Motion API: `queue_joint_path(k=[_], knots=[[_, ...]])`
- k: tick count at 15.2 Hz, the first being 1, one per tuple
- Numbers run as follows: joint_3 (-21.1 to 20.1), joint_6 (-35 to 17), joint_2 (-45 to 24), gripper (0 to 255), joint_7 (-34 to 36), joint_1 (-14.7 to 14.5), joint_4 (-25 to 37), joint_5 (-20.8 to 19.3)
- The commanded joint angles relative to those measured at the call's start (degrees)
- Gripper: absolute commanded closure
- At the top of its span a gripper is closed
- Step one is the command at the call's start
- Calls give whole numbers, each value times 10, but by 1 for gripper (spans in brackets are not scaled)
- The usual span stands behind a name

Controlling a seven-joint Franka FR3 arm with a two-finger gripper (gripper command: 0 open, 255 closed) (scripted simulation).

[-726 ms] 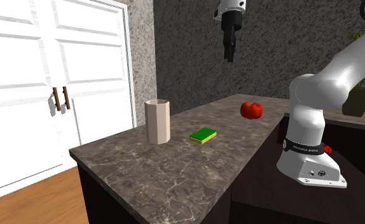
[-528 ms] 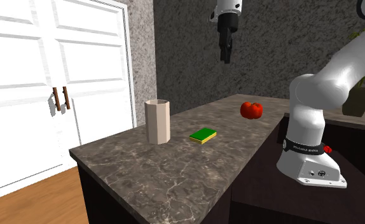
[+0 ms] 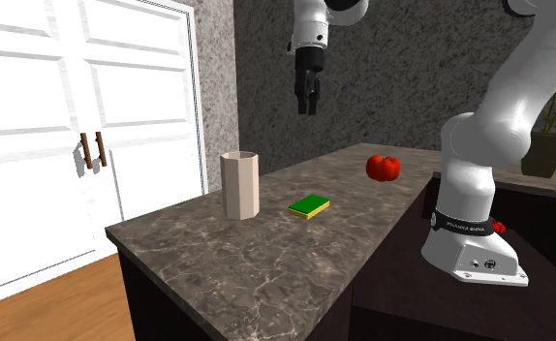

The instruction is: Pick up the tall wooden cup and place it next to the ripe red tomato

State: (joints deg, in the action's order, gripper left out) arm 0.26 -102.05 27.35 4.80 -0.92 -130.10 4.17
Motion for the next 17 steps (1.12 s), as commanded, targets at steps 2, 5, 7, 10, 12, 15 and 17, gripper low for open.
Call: queue_joint_path(k=[2,5,7,10,12,15,17], knots=[[-3,-39,-62,0,0,1,23,-6],[-5,-70,-127,0,2,2,56,-13],[-6,-87,-171,0,4,3,82,-18],[-7,-107,-237,0,7,3,126,-26],[-7,-118,-282,0,9,3,160,-32],[-7,-128,-349,0,13,3,216,-40],[-7,-136,-358,0,13,3,216,-41]])
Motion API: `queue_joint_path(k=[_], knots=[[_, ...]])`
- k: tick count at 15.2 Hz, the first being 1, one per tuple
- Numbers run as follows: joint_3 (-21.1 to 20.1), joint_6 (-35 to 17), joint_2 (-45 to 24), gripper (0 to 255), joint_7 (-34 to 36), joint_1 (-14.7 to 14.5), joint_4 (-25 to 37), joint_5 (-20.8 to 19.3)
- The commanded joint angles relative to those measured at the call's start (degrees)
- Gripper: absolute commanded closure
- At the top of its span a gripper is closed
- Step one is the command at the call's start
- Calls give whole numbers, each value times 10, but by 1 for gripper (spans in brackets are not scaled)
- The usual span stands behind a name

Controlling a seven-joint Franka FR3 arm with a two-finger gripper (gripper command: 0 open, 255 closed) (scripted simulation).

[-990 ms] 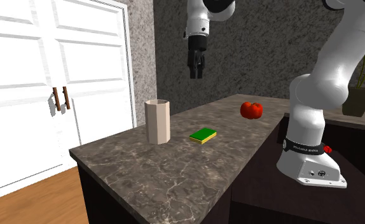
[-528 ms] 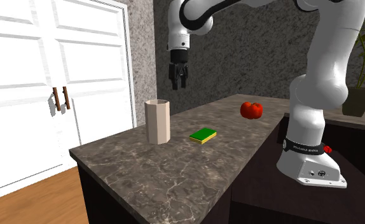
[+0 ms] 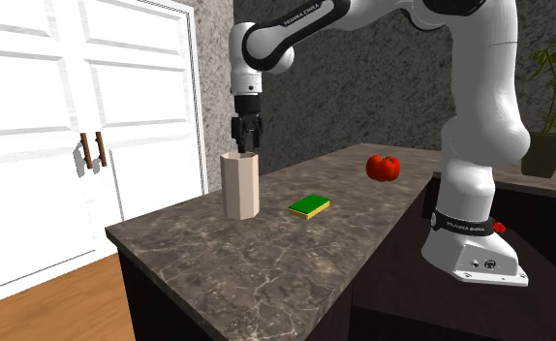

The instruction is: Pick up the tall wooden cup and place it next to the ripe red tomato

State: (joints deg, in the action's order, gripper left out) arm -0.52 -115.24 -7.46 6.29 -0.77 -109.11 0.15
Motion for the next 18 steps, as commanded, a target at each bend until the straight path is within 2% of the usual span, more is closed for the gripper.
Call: queue_joint_path(k=[1,6,14,15,18], knots=[[1,-11,-12,0,-2,1,2,-1],[1,-51,-27,0,-2,1,-24,-1],[1,-51,-27,0,-2,1,-24,-1],[1,-51,-27,255,-2,1,-24,-1],[1,-51,-27,255,-2,1,-24,-1]])
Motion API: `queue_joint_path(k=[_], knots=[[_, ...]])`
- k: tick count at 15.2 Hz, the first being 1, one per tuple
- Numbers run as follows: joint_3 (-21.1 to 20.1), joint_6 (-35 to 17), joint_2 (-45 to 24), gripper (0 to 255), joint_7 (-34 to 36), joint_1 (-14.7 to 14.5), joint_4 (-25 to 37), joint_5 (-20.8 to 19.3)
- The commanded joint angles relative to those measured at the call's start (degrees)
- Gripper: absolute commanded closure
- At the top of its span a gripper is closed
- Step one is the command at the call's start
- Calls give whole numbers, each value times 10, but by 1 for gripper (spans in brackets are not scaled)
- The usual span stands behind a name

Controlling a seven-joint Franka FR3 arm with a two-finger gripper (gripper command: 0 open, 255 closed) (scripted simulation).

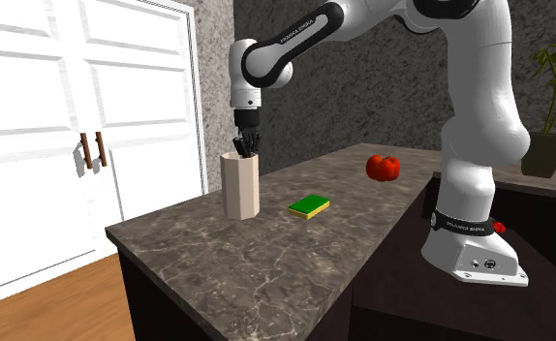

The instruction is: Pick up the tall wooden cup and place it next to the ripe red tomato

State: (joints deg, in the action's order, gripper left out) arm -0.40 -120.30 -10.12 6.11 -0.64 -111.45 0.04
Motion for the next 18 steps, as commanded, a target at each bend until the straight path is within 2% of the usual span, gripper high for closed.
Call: queue_joint_path(k=[1,6,18], knots=[[0,0,0,255,0,0,0,0],[0,0,0,255,0,0,0,0],[0,86,29,255,0,0,56,0]])
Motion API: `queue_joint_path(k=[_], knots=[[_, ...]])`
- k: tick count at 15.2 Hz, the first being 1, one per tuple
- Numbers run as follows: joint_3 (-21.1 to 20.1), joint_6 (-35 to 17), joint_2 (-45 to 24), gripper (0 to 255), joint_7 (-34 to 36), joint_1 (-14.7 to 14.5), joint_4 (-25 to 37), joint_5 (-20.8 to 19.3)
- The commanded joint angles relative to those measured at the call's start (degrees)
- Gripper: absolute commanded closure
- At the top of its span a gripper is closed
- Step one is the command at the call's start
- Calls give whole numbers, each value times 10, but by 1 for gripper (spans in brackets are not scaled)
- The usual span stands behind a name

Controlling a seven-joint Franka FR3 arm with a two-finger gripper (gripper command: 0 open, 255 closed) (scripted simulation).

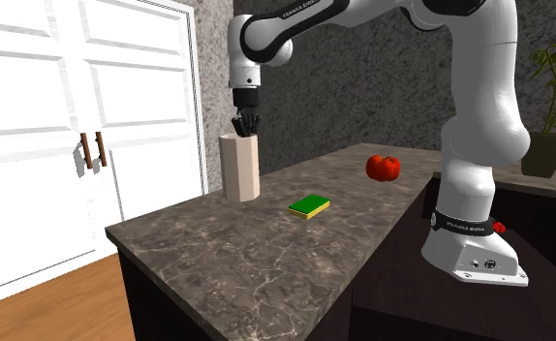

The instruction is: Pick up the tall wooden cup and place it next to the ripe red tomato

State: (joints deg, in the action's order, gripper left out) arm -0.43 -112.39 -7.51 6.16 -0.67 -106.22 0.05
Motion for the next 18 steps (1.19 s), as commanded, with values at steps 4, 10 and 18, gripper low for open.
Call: queue_joint_path(k=[4,10,18], knots=[[0,36,9,255,-1,0,27,0],[0,81,15,255,-1,0,66,0],[0,142,16,255,0,0,127,0]])
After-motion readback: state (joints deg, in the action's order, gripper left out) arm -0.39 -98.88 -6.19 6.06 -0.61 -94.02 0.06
